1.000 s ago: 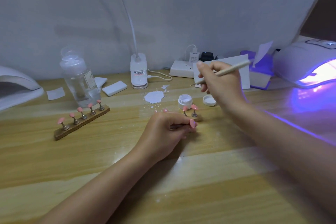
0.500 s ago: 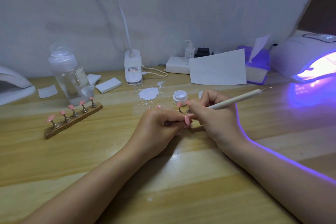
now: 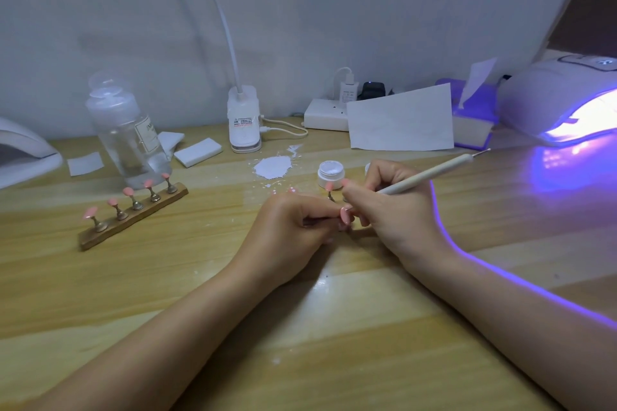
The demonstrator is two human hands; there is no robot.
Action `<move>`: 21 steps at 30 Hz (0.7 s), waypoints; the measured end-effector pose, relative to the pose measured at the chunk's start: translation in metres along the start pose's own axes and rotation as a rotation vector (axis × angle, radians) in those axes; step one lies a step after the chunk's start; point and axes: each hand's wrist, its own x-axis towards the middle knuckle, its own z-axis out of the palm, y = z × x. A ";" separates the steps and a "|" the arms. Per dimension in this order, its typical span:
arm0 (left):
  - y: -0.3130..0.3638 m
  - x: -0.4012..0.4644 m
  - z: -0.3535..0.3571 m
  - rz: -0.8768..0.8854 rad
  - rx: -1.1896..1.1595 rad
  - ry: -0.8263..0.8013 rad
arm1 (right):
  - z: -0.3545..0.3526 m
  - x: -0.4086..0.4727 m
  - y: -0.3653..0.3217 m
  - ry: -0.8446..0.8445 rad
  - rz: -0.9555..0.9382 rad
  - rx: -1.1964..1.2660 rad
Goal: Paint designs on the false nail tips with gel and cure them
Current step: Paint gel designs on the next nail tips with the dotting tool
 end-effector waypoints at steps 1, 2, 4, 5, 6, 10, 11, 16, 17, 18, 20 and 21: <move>0.000 0.000 0.000 0.002 -0.003 0.002 | 0.000 0.000 0.000 -0.001 0.001 0.000; 0.000 0.000 0.000 0.004 -0.005 0.002 | 0.001 0.000 -0.001 -0.001 0.004 0.005; 0.001 0.000 0.000 0.008 0.000 -0.003 | 0.001 0.000 -0.002 0.000 0.009 0.019; 0.001 0.000 0.000 0.010 0.003 -0.006 | 0.001 0.000 -0.002 0.001 0.012 0.024; 0.001 0.000 -0.001 0.009 0.003 -0.007 | 0.001 0.000 -0.002 0.001 0.014 0.026; 0.001 0.001 -0.001 0.009 -0.002 -0.007 | 0.001 0.000 -0.002 -0.003 0.020 0.022; 0.001 0.001 -0.001 0.011 0.001 -0.010 | 0.001 0.000 -0.002 0.000 0.022 0.024; 0.002 0.000 0.000 0.013 -0.014 -0.004 | 0.001 0.000 -0.002 0.004 0.014 0.024; 0.001 0.000 0.000 0.012 -0.010 -0.004 | 0.001 0.000 -0.002 0.001 0.016 0.021; 0.001 0.000 0.000 0.011 -0.003 -0.006 | 0.001 0.000 -0.002 0.000 0.020 0.023; 0.000 0.001 0.000 0.011 0.014 -0.012 | 0.001 0.000 -0.002 -0.003 0.025 0.025; 0.000 0.001 0.000 0.010 0.018 -0.014 | 0.001 0.000 -0.002 -0.003 0.025 0.019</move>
